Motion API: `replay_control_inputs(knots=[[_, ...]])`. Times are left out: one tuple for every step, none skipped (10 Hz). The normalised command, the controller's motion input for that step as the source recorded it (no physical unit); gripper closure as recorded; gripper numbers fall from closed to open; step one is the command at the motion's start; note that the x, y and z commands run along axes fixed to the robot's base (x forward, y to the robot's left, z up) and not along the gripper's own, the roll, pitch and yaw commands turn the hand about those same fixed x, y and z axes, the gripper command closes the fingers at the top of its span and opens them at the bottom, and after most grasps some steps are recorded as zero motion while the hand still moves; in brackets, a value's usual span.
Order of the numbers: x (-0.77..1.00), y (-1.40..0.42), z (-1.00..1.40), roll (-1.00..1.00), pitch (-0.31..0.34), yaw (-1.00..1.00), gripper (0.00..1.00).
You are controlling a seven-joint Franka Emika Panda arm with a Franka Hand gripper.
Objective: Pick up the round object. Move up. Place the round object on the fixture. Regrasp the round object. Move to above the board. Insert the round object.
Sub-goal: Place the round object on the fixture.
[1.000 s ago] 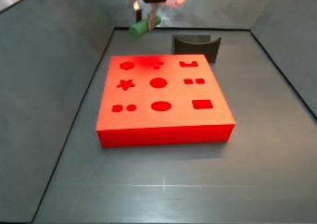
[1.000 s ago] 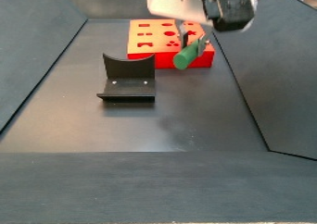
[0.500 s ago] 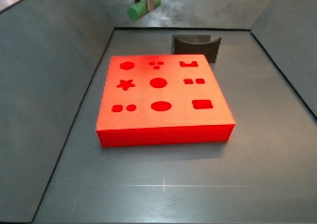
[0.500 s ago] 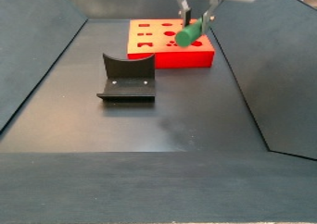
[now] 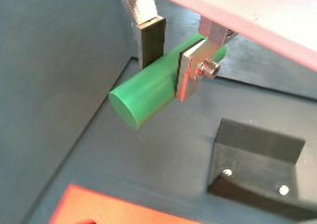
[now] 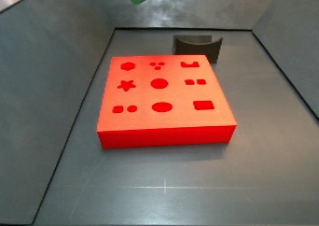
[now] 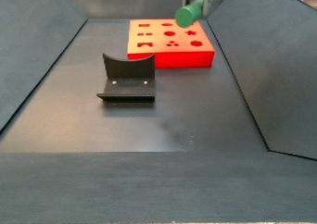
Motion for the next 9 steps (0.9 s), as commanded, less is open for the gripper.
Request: replay_control_inputs(knots=[[1.0, -0.1, 0.02, -0.07, -0.098, 1.0, 1.0], [1.0, -0.09, 0.02, -0.08, -0.101, 1.0, 1.0], [1.0, -0.08, 0.0, -0.06, -0.078, 0.8, 1.0], [1.0, -0.07, 0.0, -0.05, -0.049, 0.56, 1.0], [1.0, -0.07, -0.01, -0.03, -0.022, 0.38, 1.0], [1.0, -0.06, -0.01, -0.01, -0.001, 0.25, 1.0], [1.0, -0.05, -0.02, 0.01, 0.024, 0.13, 1.0], [1.0, -0.04, -0.02, 0.03, 0.042, 0.08, 1.0], [1.0, -0.04, -0.03, 0.06, 0.064, 0.05, 1.0]])
